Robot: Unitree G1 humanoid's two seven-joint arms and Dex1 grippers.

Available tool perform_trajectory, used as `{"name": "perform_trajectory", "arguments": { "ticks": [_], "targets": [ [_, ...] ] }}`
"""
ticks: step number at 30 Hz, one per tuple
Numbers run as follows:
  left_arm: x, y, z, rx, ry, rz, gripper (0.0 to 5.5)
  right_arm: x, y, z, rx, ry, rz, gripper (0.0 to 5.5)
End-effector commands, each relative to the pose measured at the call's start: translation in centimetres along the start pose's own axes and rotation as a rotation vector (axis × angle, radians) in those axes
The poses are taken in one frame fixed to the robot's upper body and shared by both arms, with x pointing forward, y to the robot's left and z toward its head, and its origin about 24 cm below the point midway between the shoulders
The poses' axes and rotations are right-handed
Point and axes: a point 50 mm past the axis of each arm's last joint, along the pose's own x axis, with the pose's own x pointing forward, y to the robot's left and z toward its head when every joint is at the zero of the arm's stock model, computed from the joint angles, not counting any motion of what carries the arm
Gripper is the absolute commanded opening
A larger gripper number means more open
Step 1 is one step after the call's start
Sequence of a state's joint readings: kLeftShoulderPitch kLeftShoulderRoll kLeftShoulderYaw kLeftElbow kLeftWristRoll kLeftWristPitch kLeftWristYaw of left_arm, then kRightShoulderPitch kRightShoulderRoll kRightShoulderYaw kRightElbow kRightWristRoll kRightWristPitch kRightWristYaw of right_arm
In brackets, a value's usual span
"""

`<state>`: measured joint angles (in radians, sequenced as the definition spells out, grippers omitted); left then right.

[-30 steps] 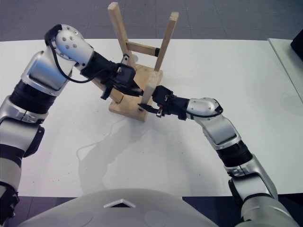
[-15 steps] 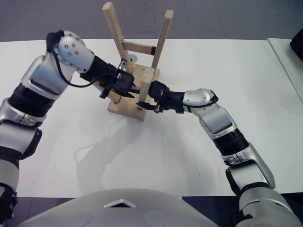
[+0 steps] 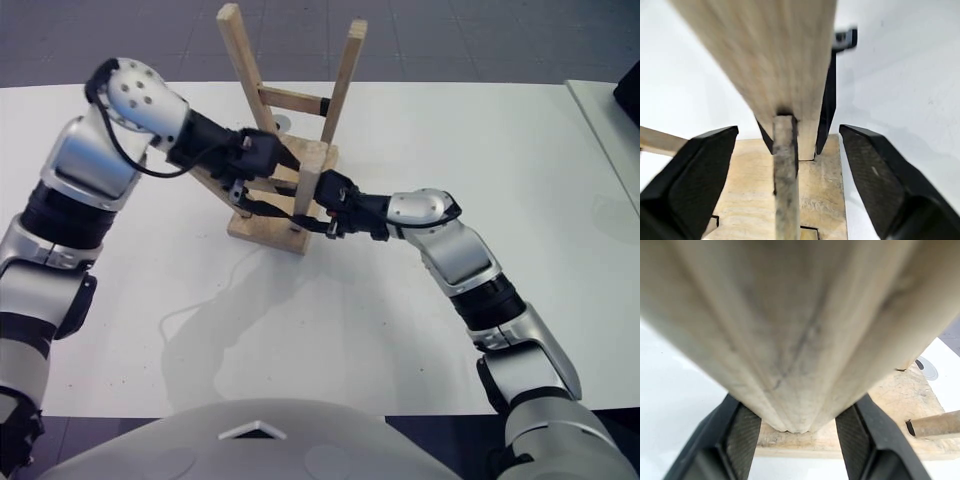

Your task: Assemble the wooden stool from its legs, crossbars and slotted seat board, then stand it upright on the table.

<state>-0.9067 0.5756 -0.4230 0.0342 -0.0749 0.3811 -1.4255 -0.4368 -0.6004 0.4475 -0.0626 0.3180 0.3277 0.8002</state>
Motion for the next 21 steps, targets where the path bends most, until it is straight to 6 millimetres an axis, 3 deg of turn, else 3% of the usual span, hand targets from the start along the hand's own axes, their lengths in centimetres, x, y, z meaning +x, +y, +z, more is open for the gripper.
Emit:
{"name": "perform_trajectory", "arguments": {
  "ticks": [1,6,8,11,14,21],
  "targets": [
    [-4.4,0.2,2.6,-0.047,-0.161,0.175,4.44,-1.2,3.4,-8.8,0.28,0.389,0.025,2.04],
    [-5.4,0.4,2.7,-0.115,-0.195,0.514,5.28,-1.0,3.5,-8.7,0.286,0.378,0.02,2.04],
    [-4.4,-0.2,2.1,-0.142,-0.153,0.682,4.97,-1.0,3.4,-8.6,0.289,0.369,0.008,2.04],
    [-1.4,-2.7,1.1,-0.101,-0.071,0.841,4.45,-1.2,3.3,-8.5,0.301,0.361,-0.012,2.04],
    [1.2,-5.3,-0.2,0.01,0.044,0.869,3.99,-1.4,3.0,-8.4,0.308,0.36,-0.024,2.04],
    [5.7,-8.3,-4.7,0.242,0.314,0.751,5.08,-1.4,2.4,-8.2,0.315,0.358,-0.045,2.04]
  ]
}}
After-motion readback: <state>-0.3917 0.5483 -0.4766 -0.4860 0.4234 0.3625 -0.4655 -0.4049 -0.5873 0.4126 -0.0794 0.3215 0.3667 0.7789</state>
